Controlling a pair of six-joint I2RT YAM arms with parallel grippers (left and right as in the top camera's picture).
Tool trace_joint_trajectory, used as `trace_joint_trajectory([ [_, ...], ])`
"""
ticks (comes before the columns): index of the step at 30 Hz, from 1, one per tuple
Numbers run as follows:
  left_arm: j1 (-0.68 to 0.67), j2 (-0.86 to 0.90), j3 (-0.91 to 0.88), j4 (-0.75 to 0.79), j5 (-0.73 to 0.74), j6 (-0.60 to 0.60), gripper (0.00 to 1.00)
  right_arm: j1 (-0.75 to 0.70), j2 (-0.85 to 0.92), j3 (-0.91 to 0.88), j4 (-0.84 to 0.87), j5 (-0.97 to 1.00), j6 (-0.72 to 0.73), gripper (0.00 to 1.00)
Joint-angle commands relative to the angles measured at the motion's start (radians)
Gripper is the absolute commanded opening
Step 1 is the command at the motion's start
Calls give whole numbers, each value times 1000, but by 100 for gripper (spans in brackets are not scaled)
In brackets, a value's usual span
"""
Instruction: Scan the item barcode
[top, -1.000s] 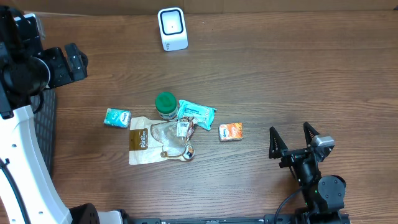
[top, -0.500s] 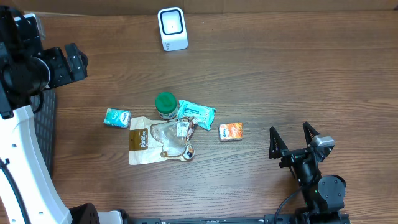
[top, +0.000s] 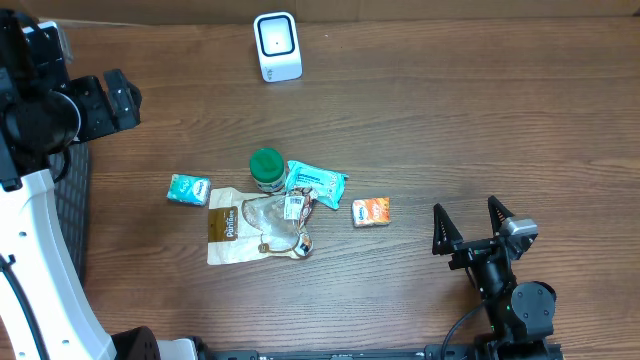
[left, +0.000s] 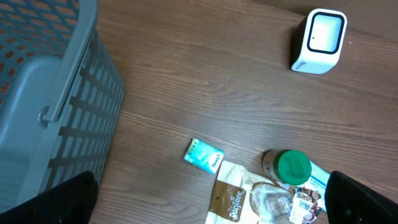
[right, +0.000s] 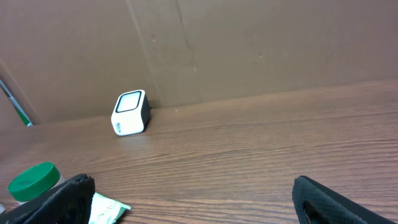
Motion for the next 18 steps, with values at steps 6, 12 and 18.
trace_joint_trajectory([
  [6, 67, 1, 12, 50, 11, 137, 100, 5, -12, -10, 4, -1, -2, 100],
  [12, 223, 41, 12, 51, 7, 131, 100, 5, -12, -10, 4, -1, -2, 100],
  [18, 312, 79, 12, 48, -13, 131, 100, 5, -12, -10, 4, -1, -2, 100],
])
